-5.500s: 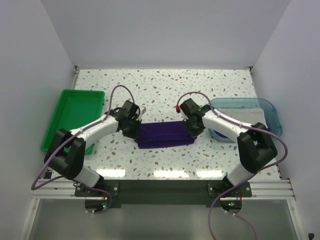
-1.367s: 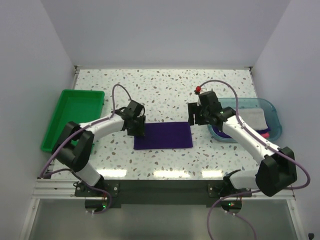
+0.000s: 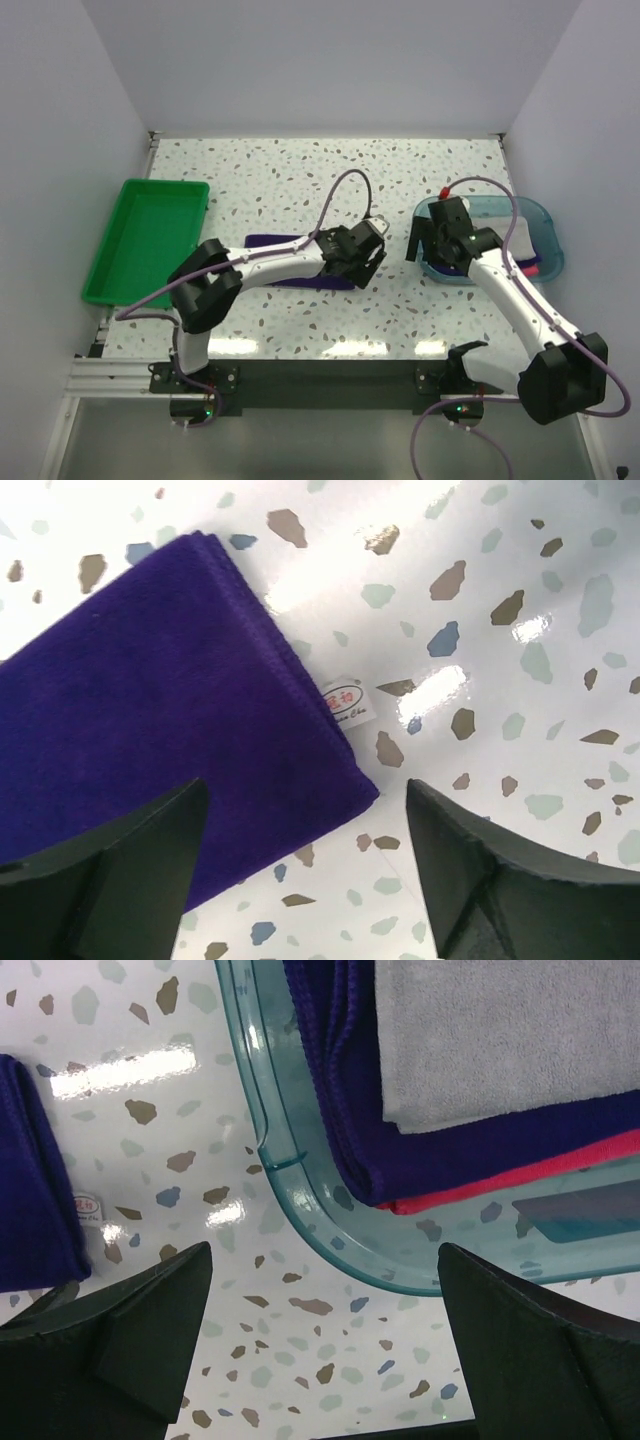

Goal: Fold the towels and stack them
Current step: Neatly place the folded towel into the bin

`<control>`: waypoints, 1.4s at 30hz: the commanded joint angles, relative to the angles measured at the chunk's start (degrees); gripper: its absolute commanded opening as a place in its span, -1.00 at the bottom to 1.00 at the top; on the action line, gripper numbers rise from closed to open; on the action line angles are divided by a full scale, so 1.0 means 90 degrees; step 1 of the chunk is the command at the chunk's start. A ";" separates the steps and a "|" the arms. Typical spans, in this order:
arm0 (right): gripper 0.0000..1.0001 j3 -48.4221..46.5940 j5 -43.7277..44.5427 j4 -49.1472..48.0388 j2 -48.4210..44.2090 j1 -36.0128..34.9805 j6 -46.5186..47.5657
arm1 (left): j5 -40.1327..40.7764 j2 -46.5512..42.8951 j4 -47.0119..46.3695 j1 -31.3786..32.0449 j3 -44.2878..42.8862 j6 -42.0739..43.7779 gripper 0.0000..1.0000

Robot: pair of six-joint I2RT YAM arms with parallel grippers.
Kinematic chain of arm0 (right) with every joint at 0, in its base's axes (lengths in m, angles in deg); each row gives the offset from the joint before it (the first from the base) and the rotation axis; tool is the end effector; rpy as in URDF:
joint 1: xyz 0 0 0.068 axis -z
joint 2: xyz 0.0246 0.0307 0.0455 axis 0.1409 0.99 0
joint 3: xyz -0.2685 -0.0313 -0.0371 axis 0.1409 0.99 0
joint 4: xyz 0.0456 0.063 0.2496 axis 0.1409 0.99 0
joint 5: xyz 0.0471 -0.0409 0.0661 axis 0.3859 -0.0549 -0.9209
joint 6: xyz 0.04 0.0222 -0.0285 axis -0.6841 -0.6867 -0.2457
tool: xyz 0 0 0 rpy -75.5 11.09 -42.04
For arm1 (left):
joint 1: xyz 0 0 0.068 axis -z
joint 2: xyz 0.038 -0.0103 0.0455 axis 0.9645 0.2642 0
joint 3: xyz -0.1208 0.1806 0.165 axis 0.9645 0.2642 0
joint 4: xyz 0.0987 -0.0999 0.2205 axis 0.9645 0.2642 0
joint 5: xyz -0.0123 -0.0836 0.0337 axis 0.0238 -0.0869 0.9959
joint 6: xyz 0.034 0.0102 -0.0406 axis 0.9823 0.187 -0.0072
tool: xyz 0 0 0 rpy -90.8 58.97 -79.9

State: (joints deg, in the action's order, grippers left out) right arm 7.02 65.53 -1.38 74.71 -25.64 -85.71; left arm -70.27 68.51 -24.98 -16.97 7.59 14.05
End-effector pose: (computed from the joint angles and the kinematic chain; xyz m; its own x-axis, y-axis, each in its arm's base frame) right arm 0.2182 0.0595 0.2645 -0.7954 0.1830 -0.5778 0.1974 0.9796 0.0385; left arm 0.2224 -0.3345 0.2097 -0.6898 0.4109 -0.5961 0.5165 0.8563 -0.0073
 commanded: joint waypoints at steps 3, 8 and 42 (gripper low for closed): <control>0.94 0.0212 0.0222 0.0032 -0.0430 0.0132 -0.0250 | 0.0413 0.0491 0.0247 0.0257 -0.0703 -0.0041 0.46; 0.93 0.0319 0.0154 0.0022 -0.0509 0.0211 -0.0251 | 0.0520 0.0911 0.0432 0.0365 -0.0987 -0.0080 0.25; 0.83 0.0056 -0.2120 -0.1479 0.0143 0.0299 -0.1821 | 0.0004 0.0278 0.0081 -0.0298 -0.0197 -0.0529 -1.00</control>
State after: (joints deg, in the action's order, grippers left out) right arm 9.93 52.28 -7.68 73.46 -23.12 -95.29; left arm -66.72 76.43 -21.29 -17.19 4.53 11.41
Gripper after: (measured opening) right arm 0.919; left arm 0.040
